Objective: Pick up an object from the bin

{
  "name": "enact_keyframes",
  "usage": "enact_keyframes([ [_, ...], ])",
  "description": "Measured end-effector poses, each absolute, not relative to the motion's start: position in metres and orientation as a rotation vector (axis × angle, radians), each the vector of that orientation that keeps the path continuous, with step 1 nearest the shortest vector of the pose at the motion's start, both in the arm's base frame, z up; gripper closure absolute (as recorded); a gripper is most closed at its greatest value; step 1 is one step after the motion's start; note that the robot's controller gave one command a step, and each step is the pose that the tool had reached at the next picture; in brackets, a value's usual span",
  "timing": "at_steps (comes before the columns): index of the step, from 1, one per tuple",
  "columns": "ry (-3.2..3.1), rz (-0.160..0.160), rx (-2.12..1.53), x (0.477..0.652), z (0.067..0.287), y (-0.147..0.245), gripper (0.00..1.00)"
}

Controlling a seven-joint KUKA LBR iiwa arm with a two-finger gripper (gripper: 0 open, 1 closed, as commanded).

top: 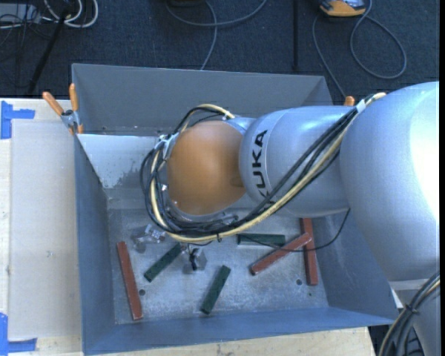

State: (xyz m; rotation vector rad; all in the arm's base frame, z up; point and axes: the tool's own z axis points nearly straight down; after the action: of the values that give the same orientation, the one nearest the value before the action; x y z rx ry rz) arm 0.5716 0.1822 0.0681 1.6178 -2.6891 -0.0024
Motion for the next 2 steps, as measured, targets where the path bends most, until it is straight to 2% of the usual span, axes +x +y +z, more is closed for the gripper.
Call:
enact_keyframes([
  [1,-2.696,-0.004,1.612,0.5714,0.0676,0.1826,0.0],
  [2,-2.698,-0.004,1.611,0.5717,0.0682,0.183,1.0],
])
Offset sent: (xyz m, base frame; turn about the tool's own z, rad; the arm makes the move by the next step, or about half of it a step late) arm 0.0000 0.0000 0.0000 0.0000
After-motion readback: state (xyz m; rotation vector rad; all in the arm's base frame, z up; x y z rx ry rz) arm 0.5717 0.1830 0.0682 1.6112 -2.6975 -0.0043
